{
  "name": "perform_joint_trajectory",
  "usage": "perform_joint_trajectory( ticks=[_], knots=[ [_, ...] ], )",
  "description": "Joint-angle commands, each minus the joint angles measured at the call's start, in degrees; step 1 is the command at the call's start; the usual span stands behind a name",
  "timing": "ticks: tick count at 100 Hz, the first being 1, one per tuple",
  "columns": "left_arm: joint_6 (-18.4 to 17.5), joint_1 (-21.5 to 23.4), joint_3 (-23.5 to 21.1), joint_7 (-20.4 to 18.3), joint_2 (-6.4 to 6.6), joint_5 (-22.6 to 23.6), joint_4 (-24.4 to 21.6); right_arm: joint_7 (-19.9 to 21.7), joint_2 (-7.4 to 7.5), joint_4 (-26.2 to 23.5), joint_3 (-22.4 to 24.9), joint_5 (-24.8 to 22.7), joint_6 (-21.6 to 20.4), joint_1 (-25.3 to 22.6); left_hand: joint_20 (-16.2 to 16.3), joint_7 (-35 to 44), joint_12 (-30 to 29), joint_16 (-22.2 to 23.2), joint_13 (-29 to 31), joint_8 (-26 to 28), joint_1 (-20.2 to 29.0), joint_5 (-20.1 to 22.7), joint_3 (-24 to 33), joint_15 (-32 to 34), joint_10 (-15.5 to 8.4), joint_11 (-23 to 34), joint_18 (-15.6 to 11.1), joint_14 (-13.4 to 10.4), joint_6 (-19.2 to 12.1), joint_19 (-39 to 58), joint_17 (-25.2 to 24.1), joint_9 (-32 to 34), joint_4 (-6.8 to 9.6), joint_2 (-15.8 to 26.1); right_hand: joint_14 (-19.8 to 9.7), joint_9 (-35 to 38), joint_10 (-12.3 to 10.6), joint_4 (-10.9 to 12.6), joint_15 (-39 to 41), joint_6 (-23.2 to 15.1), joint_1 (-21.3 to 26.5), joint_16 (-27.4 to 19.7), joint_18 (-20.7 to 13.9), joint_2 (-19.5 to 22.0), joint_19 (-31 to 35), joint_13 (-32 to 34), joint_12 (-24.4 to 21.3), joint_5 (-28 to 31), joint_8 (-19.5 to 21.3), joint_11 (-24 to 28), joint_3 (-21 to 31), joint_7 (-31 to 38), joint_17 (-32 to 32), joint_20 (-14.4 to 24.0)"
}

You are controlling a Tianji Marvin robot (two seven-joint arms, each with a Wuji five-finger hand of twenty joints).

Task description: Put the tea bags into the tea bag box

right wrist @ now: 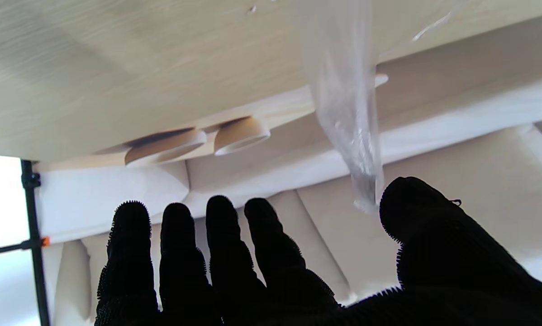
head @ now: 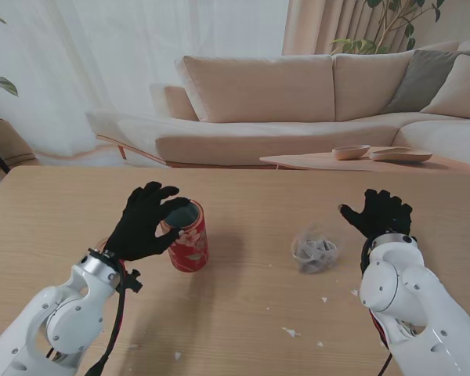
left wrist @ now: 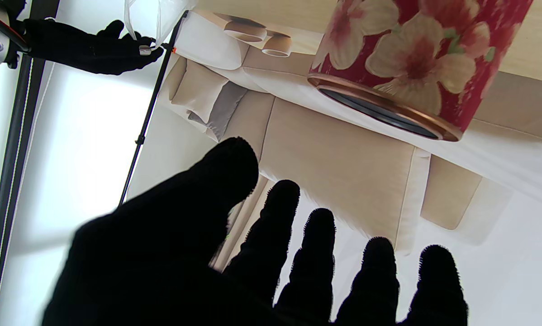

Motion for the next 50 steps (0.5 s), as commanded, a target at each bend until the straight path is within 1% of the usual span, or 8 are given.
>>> perform_joint_trajectory(
  ticks=[1,11,20,27,34,47,48,50],
  knots=[
    [0.3,0.3,0.1,-0.8,-0.11,0.2,-0.8,-0.9,-0.84,-0.3,0.4,0.4,0.3,-0.9,-0.5,0.1,-0.6,-1.0,0.6,-0.7,-1.1,-1.6,-0.7,-0.6,-0.1,-1.2,0.8,0.0,-1.2,-1.9,-0.5,0.4,1.94,1.2,-0.7,-3.2,1.2,2.9,-1.6,2.6,-2.5,-1.6,0.4,2.2,-4.3,-3.4,-0.9,-2.8,-1.5,-2.2,-1.6,-1.3,-1.7,-2.1],
    [0.4,0.5,0.0,-0.8,-0.08,0.5,-1.0,-4.7,-1.57,-0.7,0.9,1.7,-0.2,-1.8,-0.6,0.0,-0.6,-1.0,0.5,-0.7,-1.3,-1.8,-0.8,-0.6,-0.2,-1.2,0.8,0.0,-1.2,-1.9,-0.5,0.3,1.91,1.3,-1.0,-6.5,-0.4,3.0,-3.9,1.2,-2.4,-3.0,0.9,2.6,-10.6,-6.3,-1.2,-6.0,-1.6,-2.5,-2.0,-0.8,-2.6,-2.8],
    [0.5,0.9,-0.4,-0.8,-0.06,0.8,-1.2,-8.8,-2.30,-1.5,1.3,2.8,-2.5,-2.9,-0.6,0.0,-0.6,-1.0,0.6,-0.8,-1.4,-1.8,-0.9,-0.6,-0.1,-1.2,0.8,0.1,-0.9,-1.9,-0.5,0.4,1.90,1.3,-1.1,-9.0,-2.3,3.2,-5.8,-3.5,-1.9,-3.8,1.3,3.3,-14.5,-6.6,-1.2,-9.6,1.3,-1.8,-2.9,2.1,-2.7,-1.2],
    [0.6,1.4,-0.9,-0.9,-0.05,0.7,-1.4,-11.4,-2.77,-2.4,1.4,4.0,-5.3,-3.8,-0.6,-0.1,-0.7,-1.1,0.5,-0.9,-1.6,-1.9,-1.0,-0.6,-0.1,-1.3,0.8,0.0,-0.7,-1.8,-0.5,0.3,1.88,1.6,-1.8,-9.2,-4.6,3.3,-6.6,-5.8,-0.9,-3.8,1.1,3.6,-16.9,-6.7,-1.5,-11.3,3.7,-2.1,-3.4,3.8,-2.8,0.2],
    [0.7,1.8,-1.5,-1.1,-0.07,0.5,-1.6,-13.0,-3.06,-3.5,1.3,5.4,-8.7,-4.7,-0.6,-0.2,-0.8,-1.1,0.4,-1.0,-1.6,-1.9,-1.2,-0.6,0.0,-1.5,0.8,0.0,-0.6,-1.8,-0.5,0.2,1.87,1.7,-3.3,-9.1,-6.6,3.5,-8.1,-8.0,0.7,-3.8,0.0,4.0,-18.4,-6.5,-2.7,-12.2,6.0,-4.9,-3.9,4.6,-3.6,2.5],
    [0.7,2.7,-3.1,-0.8,-0.11,0.7,-1.8,-13.8,-3.20,-5.2,0.2,8.2,-15.6,-5.8,-1.0,-0.8,-3.6,-2.6,0.4,-1.5,-1.7,-2.2,-2.0,-1.2,0.7,-4.6,1.0,0.1,-0.9,-2.0,-0.5,1.0,1.94,2.1,-6.1,-9.0,-8.9,4.0,-9.3,-11.1,3.8,-4.2,-1.7,3.7,-19.7,-6.5,-2.7,-11.0,6.8,-5.2,-2.6,4.8,-4.7,3.1],
    [0.7,2.7,-3.2,-0.8,-0.11,0.8,-1.8,-13.7,-3.18,-5.3,0.0,8.4,-16.1,-5.9,-1.1,-0.9,-3.9,-2.8,0.4,-1.5,-1.7,-2.2,-2.0,-1.2,0.8,-4.8,1.1,0.1,-0.9,-2.1,-0.5,1.0,1.93,2.2,-6.3,-9.0,-9.0,4.0,-10.0,-11.3,4.0,-4.6,-1.9,3.7,-20.1,-6.4,-2.1,-11.0,6.8,-4.0,-2.4,4.5,-4.8,3.1],
    [0.7,2.9,-3.5,-0.7,-0.12,0.9,-1.8,-13.5,-3.13,-5.5,-0.3,8.6,-17.0,-6.1,-1.3,-0.9,-4.5,-3.2,0.5,-1.6,-1.8,-2.3,-2.1,-1.3,0.9,-5.3,1.3,0.2,-1.0,-2.2,-0.5,1.3,1.94,2.1,-6.7,-9.0,-9.4,4.1,-10.6,-11.6,4.2,-4.9,-2.3,3.8,-20.8,-6.3,-2.7,-10.9,6.8,-5.1,-2.1,4.0,-4.8,3.3]
  ],
)
